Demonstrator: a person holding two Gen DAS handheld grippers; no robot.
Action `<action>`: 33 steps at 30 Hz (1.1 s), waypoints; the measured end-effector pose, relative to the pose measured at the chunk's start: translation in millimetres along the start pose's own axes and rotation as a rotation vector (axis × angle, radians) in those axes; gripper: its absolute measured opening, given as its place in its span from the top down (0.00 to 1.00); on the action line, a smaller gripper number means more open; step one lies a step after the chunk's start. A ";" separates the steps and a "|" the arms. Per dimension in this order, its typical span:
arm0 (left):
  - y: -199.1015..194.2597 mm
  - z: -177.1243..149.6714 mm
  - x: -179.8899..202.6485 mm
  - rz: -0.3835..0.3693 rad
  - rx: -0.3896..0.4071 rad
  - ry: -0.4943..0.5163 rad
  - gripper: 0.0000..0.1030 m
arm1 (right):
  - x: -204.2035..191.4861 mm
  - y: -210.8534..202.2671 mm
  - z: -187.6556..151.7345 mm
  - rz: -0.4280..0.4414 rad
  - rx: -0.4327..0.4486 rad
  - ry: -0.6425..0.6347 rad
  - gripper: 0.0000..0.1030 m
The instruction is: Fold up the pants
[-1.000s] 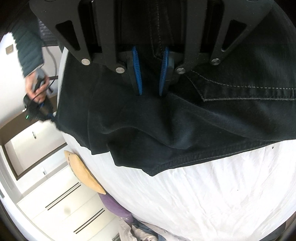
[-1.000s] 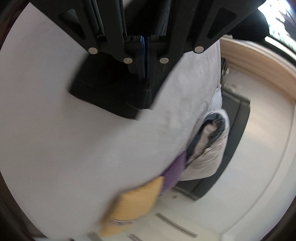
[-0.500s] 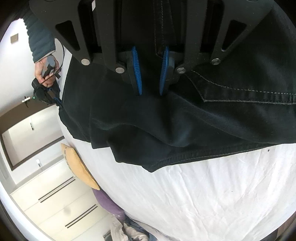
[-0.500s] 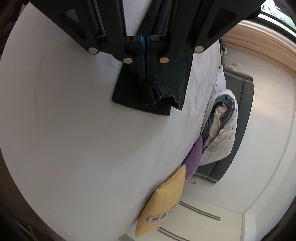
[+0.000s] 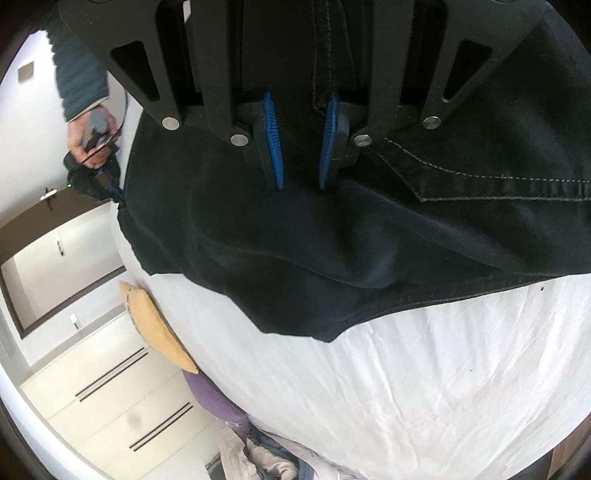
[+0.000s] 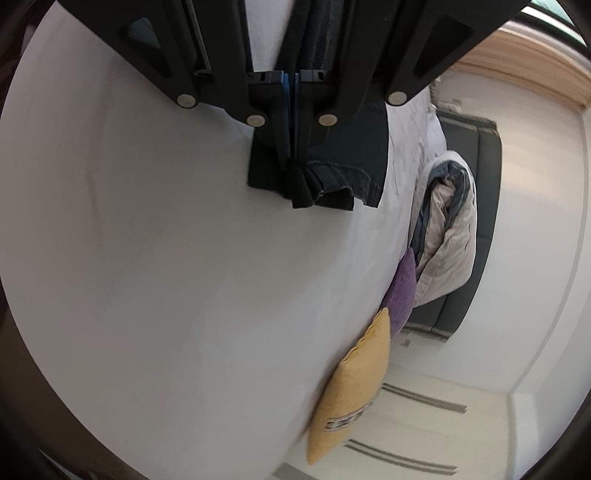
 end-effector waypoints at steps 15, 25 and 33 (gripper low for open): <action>-2.1 -3.2 -10.9 -0.043 0.020 -0.019 0.81 | 8.9 -23.7 6.7 -0.097 0.041 0.077 0.85; 2.2 -8.0 -1.6 -0.026 0.036 0.001 0.81 | -87.3 -40.0 1.5 0.168 -0.041 -0.201 0.69; 2.9 -10.2 2.4 -0.022 0.036 -0.001 0.81 | -83.7 50.6 -49.3 0.137 -0.266 -0.224 0.57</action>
Point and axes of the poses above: each gripper's, at about its wrist camera, not at the fingertips, and y roughly the way its jaws point, x to its right, z to its top, the point moved 5 cm from there along y, roughly the way its jaws point, and after that the axes turned 1 degree about -z, right-handed, at the moved point
